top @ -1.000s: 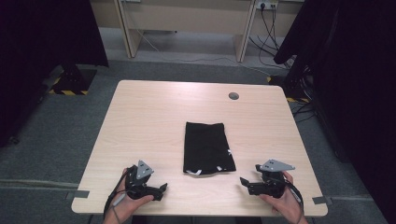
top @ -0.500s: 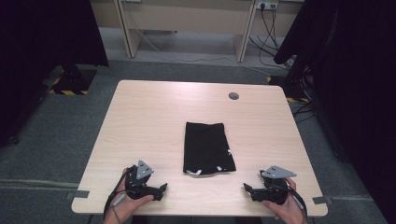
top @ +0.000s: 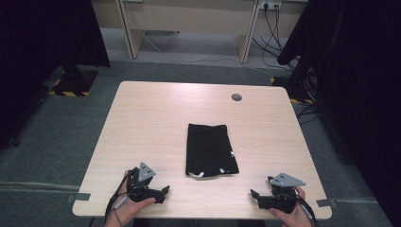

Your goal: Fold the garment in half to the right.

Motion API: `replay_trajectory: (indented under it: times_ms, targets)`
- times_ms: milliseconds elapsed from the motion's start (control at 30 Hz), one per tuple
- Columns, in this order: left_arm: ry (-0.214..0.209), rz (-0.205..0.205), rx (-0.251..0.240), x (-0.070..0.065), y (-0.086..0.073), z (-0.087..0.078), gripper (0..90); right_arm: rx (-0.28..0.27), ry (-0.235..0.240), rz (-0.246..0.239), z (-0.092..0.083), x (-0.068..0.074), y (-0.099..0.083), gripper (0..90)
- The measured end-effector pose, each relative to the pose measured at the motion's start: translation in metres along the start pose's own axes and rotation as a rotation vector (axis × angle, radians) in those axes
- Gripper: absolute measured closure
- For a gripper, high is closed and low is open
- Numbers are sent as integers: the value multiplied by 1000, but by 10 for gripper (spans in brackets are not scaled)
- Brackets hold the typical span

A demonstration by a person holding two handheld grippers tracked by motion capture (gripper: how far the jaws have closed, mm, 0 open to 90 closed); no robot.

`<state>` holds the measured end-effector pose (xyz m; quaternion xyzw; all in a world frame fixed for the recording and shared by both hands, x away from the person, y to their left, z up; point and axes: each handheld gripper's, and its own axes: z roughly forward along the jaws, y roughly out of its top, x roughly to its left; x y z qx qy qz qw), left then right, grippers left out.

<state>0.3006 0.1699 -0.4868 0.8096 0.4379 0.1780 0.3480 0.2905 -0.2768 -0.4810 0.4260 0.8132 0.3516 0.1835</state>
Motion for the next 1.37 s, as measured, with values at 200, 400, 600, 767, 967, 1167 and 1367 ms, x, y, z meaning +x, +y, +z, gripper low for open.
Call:
replay_trajectory:
  times_ms: [200, 400, 600, 767, 967, 1167, 1367]
  targets:
    - [0, 0, 0, 0, 0, 0, 0, -12, -9, 11, -4, 1, -6, 155]
    - [0, 0, 0, 0, 0, 0, 0, -24, -16, 21, -9, 2, -12, 154]
    - [0, 0, 0, 0, 0, 0, 0, -32, -19, 28, -14, 4, -16, 152]
    - [1, 0, 0, 0, 0, 0, 0, -39, -29, 27, -17, 6, -20, 151]
    - [2, -1, 0, 0, 0, 0, 0, -56, -32, 30, -19, 7, -25, 148]
    - [3, -2, 0, 0, 0, 0, 0, -57, -31, 28, -20, 8, -26, 144]
    - [3, -2, 0, 0, 0, 0, 0, -57, -32, 27, -19, 8, -26, 143]
